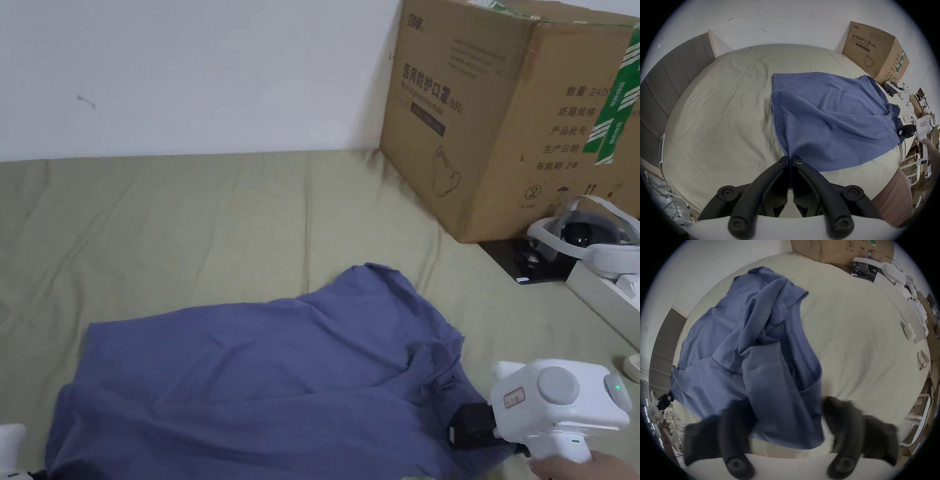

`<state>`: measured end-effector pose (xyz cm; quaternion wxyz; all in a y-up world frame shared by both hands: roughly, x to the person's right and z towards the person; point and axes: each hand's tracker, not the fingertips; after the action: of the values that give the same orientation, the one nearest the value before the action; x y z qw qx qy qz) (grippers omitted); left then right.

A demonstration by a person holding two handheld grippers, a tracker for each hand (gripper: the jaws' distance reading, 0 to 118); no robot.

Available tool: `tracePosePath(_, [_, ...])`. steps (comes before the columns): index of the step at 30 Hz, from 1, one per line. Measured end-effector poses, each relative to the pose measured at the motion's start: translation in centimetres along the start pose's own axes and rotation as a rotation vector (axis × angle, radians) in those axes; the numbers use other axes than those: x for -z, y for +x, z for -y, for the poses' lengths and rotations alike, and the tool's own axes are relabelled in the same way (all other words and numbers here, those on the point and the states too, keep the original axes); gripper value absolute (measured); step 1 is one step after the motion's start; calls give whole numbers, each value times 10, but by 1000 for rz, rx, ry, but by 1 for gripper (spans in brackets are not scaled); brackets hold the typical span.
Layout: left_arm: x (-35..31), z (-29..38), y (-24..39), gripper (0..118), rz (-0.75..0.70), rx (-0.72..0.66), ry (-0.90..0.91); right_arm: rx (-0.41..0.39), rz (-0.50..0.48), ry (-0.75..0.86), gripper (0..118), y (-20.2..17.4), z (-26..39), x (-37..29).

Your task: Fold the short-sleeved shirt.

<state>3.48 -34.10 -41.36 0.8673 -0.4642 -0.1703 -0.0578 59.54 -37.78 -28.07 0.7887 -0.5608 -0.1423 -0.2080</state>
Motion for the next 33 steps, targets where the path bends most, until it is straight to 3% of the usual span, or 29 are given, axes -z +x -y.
tracePosePath(1, [3, 0, 1, 3, -7, 0, -11, -33, 102, 35, 55, -1, 4, -4])
tracePosePath(2, [2, 2, -1, 3, -10, 0, -16, -50, 59, 48, 45, -1, 8, -8])
tracePosePath(3, [2, 3, -1, 3, -12, 0, -19, -72, 15, 57, 19, -12, 17, -18])
tracePosePath(4, [2, 4, -1, 3, -13, 0, -20, -95, -25, 65, 11, -14, 21, -24])
tracePosePath(5, [1, 4, 0, 3, -14, 2, -19, -93, -67, 67, 11, -14, 24, -28])
tracePosePath(8, [-8, -1, -2, 3, -23, 17, 4, -112, -35, 118, 11, -11, 27, -38])
tracePosePath(17, [-69, 15, -31, 3, 32, 32, -14, -97, -115, 77, 11, 9, 53, -89])
tracePosePath(21, [-59, 64, -36, 3, 92, -38, -128, -67, -107, 33, 11, 16, 82, -66])
tracePosePath(25, [-41, 85, -42, 7, 128, -108, -123, -12, -93, 8, 12, 21, 91, -38])
tracePosePath(26, [-41, 85, -42, 25, 123, -103, -120, 4, -90, 6, 19, 20, 91, -38])
tracePosePath(27, [-44, 83, -41, 48, 119, -96, -113, 12, -77, 16, 43, 16, 91, -46])
tracePosePath(29, [-55, 78, -41, 106, 104, -56, -76, -34, -16, 77, 103, 10, 91, -62])
tracePosePath(30, [-63, 72, -40, 118, 125, -50, -46, -64, -1, 111, 117, 6, 90, -73])
tracePosePath(33, [-90, 54, -38, 118, 201, -80, 68, -65, -39, 300, 117, -3, 85, -114])
